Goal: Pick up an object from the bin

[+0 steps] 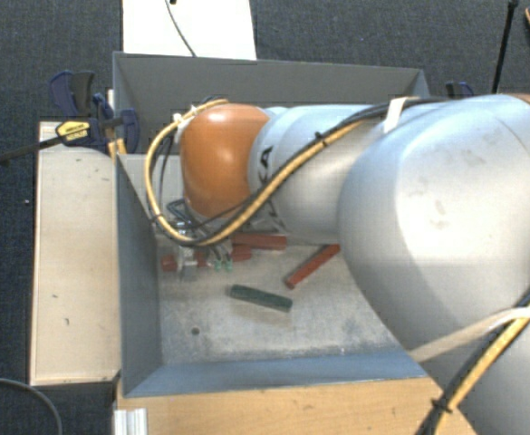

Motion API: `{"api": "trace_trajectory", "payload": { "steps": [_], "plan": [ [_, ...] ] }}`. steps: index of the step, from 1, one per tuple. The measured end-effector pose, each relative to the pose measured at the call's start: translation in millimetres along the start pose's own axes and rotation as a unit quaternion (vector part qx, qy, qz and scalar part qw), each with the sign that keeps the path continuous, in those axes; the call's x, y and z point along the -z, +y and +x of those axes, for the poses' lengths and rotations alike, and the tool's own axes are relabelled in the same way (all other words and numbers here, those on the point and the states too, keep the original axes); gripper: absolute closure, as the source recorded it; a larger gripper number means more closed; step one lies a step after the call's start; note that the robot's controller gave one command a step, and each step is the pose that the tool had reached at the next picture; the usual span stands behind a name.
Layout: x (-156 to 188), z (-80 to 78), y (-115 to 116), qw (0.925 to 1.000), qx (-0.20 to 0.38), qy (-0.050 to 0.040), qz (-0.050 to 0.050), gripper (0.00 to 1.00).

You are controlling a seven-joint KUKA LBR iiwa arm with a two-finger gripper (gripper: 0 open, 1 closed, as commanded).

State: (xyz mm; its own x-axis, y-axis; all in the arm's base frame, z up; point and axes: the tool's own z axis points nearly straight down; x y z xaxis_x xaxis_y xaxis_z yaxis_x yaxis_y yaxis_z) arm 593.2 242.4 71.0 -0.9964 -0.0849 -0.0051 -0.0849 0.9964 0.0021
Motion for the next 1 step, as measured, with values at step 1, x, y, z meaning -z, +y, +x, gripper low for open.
{"api": "trace_trajectory", "payload": {
  "steps": [1],
  "plan": [
    [0.0,0.0,-0.2,1.0000,-0.001,0.0001,0.000,1.00]
  ]
}}
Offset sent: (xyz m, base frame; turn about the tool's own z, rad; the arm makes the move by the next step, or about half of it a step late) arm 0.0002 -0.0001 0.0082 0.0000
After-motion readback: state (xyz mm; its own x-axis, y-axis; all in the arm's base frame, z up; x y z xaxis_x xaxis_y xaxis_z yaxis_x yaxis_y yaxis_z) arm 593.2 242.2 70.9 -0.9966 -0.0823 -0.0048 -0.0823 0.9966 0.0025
